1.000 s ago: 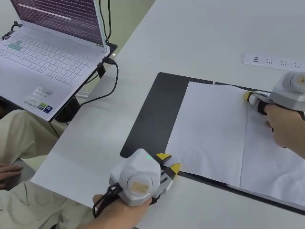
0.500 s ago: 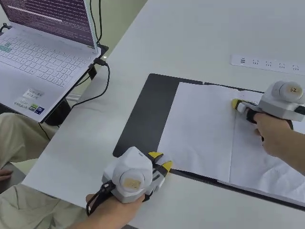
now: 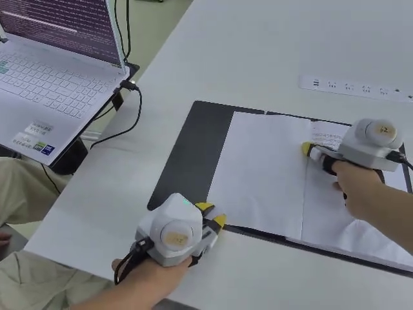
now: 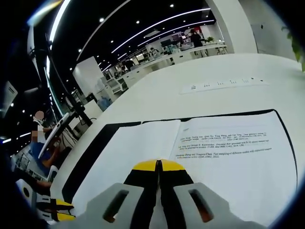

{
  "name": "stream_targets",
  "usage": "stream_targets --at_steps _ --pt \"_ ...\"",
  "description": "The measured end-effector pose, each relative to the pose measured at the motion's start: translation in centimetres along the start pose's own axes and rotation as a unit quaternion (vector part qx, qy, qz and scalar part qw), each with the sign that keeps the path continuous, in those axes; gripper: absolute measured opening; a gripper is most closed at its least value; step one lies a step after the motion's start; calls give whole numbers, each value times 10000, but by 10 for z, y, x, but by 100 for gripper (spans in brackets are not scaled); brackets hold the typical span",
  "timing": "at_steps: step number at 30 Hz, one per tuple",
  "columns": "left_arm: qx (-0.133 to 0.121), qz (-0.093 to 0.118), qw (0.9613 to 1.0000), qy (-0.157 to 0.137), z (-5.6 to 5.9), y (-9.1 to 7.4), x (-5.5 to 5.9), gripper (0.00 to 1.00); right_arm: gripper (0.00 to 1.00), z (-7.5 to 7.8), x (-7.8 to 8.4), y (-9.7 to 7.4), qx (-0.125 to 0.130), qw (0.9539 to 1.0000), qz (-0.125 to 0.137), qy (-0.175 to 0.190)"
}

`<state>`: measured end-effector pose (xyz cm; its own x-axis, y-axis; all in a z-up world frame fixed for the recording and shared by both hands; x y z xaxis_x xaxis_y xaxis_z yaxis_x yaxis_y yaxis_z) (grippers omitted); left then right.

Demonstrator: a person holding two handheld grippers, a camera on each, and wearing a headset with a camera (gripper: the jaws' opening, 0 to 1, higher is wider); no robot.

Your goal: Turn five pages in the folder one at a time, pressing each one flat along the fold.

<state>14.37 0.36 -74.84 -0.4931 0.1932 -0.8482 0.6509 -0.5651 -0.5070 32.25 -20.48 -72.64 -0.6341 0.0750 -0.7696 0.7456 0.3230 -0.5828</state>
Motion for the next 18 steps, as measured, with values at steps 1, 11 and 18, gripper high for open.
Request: stream_targets --at_steps 1,11,18 --pt "0 -3 10000 0 0 0 0 15 0 -1 1 -2 0 10000 5 -4" --pt "-26 2 10000 26 0 -1 1 14 0 -5 9 -21 -93 9999 -68 -95" --pt "-29 -3 10000 19 1 -1 0 14 0 -5 19 -30 -209 9995 -117 -206"
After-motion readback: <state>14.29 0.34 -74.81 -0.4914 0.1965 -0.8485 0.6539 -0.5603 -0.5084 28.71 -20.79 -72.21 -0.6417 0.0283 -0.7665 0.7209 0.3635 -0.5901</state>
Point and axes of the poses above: the centre of the closed fingertips' face, and the gripper's own axes: y roughly forward along the fingers, z roughly to its right, x roughly out of its underside, the point moved 8 cm from there along -y, roughly backward along the fingers, and after that the axes turned 14 degrees about x, right-handed, at the moved point
